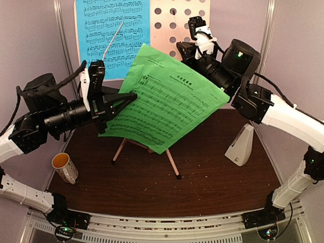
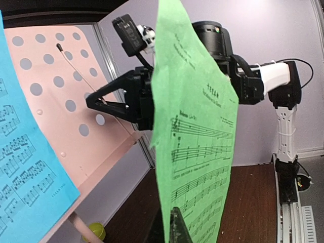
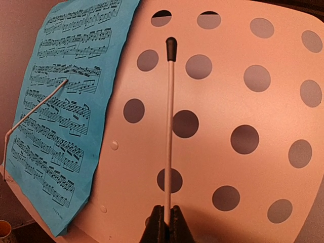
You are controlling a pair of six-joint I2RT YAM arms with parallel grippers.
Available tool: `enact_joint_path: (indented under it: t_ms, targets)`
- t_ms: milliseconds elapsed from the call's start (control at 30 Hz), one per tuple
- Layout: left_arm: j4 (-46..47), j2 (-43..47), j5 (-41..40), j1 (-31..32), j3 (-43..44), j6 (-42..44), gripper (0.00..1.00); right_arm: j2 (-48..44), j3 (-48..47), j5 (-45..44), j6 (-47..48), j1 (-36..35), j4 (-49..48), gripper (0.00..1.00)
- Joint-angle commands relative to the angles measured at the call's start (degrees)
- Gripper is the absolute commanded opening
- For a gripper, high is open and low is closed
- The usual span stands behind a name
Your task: Set up the instrument practice props
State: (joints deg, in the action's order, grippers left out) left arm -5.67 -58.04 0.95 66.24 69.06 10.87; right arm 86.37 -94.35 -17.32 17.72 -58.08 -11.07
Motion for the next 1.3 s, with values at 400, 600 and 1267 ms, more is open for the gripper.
enact_joint_path:
  t_ms: [400, 600, 1267]
  targets:
    - [11.00, -1.19, -22.68, -4.38, 14.01, -6.32, 0.00, -3.78, 6.33, 0.22, -1.27, 0.30, -13.76, 0.00]
    - [17.19, -2.03, -28.38, -6.29, 15.32, -7.22, 0.00, -4.08, 8.59, 0.44, -1.75, 0.34, -17.86, 0.00]
    - [23.67, -15.23, -20.66, -10.10, 26.84, -10.42, 0.00, -5.02, 13.21, 3.75, -0.83, 0.43, -26.20, 0.00]
